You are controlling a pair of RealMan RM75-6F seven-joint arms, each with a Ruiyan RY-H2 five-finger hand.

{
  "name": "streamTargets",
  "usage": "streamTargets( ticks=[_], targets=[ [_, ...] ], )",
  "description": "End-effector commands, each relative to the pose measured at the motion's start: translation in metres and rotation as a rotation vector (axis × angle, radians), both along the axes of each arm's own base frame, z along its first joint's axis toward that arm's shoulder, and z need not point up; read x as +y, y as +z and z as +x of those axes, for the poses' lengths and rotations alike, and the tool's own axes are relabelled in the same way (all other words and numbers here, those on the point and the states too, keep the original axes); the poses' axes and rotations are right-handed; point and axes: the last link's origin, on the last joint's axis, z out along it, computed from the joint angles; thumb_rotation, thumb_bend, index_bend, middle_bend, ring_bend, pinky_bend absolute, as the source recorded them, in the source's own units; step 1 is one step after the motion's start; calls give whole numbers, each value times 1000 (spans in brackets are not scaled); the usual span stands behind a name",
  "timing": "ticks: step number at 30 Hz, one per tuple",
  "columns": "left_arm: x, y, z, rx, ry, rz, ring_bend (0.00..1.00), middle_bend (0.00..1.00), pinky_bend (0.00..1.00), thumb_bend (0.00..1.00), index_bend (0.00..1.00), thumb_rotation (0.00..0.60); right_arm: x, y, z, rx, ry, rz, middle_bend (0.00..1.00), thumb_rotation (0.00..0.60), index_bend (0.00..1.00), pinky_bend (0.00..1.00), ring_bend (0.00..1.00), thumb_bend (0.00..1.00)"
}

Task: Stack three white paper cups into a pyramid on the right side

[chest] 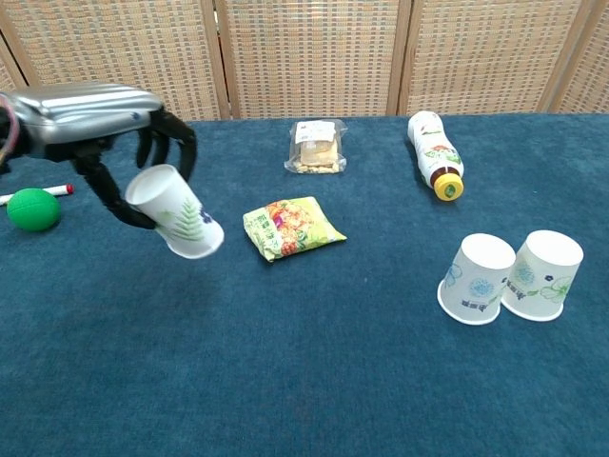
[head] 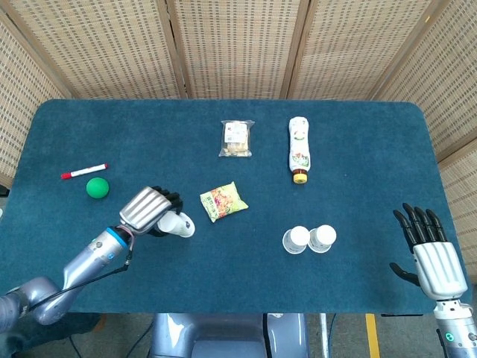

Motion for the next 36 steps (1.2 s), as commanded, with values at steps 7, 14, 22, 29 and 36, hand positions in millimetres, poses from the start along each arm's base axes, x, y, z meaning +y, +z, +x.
streamTargets(
  ticks=[7, 14, 22, 29, 36],
  targets=[
    [-1, -72, 68, 38, -120, -135, 483, 442, 474, 22, 563, 600, -3, 0, -6, 5, -31, -5, 57, 600, 35, 0, 0, 0],
    [0, -103, 97, 79, -183, -145, 483, 439, 466, 8, 562, 600, -6, 4, -9, 1, -48, -25, 59, 600, 37, 0, 0, 0],
    [-1, -114, 99, 144, -168, -172, 65, 45, 129, 0, 69, 600, -6, 7, -9, -4, -49, -30, 63, 600, 41, 0, 0, 0],
    [4, -56, 98, 30, -149, -15, 0, 0, 0, 0, 0, 600, -3, 6, -7, -7, -38, -25, 64, 600, 47, 0, 0, 0],
    [0, 30, 25, -24, 40, 195, 0, 0, 0, 0, 0, 600, 1, 3, -4, -2, -19, 0, 63, 600, 52, 0, 0, 0]
  ],
)
